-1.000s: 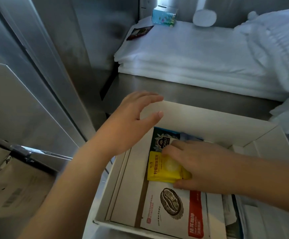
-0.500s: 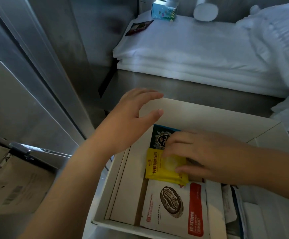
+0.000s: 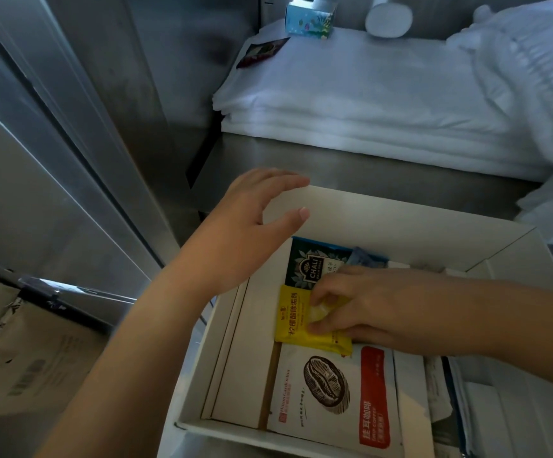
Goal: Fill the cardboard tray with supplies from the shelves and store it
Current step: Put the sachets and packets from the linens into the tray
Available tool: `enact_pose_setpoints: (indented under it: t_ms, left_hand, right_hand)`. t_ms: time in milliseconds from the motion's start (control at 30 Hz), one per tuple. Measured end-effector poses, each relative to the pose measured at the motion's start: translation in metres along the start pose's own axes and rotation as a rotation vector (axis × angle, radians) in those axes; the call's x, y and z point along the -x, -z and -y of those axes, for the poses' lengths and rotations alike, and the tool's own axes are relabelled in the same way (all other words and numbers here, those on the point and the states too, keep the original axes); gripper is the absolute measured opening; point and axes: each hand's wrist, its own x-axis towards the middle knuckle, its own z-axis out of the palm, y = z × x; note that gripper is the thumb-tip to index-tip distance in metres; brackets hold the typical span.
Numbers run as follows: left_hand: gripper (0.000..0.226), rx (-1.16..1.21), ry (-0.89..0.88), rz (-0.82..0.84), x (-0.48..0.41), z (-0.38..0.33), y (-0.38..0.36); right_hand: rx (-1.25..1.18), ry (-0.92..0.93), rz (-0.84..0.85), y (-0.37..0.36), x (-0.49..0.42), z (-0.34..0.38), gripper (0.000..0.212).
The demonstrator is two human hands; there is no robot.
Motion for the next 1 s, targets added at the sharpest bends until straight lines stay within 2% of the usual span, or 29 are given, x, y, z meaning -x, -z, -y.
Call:
enact_pose_setpoints:
  t_ms: [267,433,567,667,800,900,1000]
  left_hand:
    - [0.041,0.016,0.007,0.007,0.0,-0.001,0.0]
    - [0.041,0.039,0.021,-0.007,0.0,0.0,0.0]
    - [0.041,0.05,0.015,-0.007,0.001,0.002,-0.001]
    - [0.041,0.066,0.013,-0.009,0.0,0.004,-0.002]
    - [0.04,0.129,0.031,0.0,-0.002,0.006,-0.002]
    - [0.035,0.149,0.034,-0.013,-0.004,0.007,-0.003]
    - [0.028,0.165,0.041,-0.033,-0.007,0.008,-0.003]
  right_hand:
    - [0.007,0.028,-0.05,0.0,0.006,-0.008,0.04]
    - [0.028,0.028,-0.143,0.012,0.011,-0.008,0.039]
    - [0.014,-0.001,-0.304,0.038,0.019,-0.01,0.031]
    - [0.006,-0.06,-0.502,0.06,0.026,-0.018,0.026]
    - [-0.132,-0.127,-0.746,0.085,0.025,-0.042,0.019]
    - [-0.159,-0.188,-0.839,0.098,0.012,-0.066,0.015]
    - [-0.157,-0.248,-0.842,0.109,-0.009,-0.092,0.02]
